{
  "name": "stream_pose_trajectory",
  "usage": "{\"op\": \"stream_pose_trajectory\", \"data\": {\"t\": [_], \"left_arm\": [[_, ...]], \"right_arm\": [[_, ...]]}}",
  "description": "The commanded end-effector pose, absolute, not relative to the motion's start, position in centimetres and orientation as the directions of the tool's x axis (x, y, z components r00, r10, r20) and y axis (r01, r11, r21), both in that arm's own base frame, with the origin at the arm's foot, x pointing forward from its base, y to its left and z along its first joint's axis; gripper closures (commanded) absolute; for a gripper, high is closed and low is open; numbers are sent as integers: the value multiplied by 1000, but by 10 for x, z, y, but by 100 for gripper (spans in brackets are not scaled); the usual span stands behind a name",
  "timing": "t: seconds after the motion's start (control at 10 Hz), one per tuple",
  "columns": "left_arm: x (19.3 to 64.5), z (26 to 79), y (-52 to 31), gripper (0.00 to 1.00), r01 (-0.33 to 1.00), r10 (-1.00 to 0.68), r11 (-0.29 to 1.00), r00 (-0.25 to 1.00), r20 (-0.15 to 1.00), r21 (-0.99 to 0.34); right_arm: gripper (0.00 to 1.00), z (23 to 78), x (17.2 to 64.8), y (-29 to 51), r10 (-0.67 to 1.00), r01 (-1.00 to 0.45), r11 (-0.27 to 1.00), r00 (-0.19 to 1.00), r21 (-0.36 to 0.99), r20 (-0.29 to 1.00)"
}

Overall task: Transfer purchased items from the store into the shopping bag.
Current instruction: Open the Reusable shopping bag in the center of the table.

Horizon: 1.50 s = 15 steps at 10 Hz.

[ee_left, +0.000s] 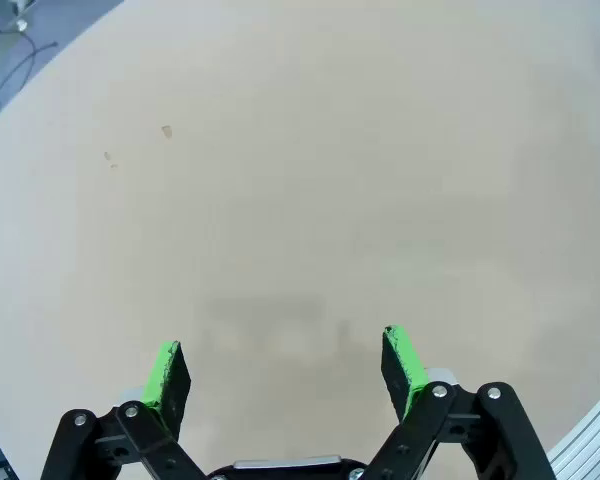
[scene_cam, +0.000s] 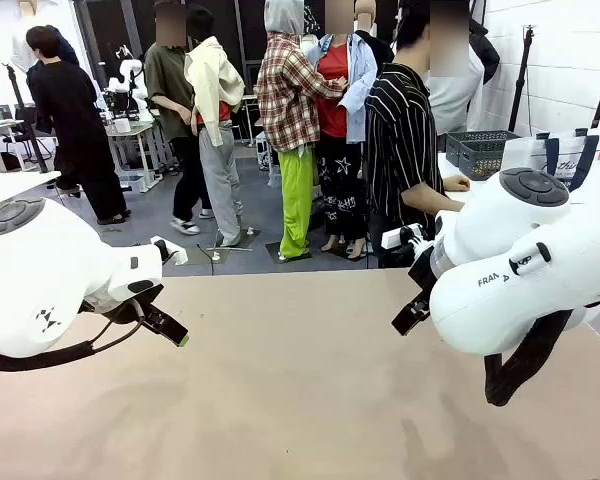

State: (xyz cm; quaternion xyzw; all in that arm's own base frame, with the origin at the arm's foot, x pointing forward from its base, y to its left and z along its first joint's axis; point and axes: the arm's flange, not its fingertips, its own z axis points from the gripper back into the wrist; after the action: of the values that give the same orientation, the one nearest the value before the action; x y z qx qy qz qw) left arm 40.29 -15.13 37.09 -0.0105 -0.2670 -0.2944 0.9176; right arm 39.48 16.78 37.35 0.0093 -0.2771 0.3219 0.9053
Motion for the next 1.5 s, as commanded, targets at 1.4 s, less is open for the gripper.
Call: {"op": "stream_pose_trajectory", "data": {"t": [1.4], "left_arm": [[388, 487, -43, 0, 234, -364, 931, 575, 733, 278]], "right_arm": [[0, 505, 409, 86, 325, -212, 945, 544, -249, 773]]}}
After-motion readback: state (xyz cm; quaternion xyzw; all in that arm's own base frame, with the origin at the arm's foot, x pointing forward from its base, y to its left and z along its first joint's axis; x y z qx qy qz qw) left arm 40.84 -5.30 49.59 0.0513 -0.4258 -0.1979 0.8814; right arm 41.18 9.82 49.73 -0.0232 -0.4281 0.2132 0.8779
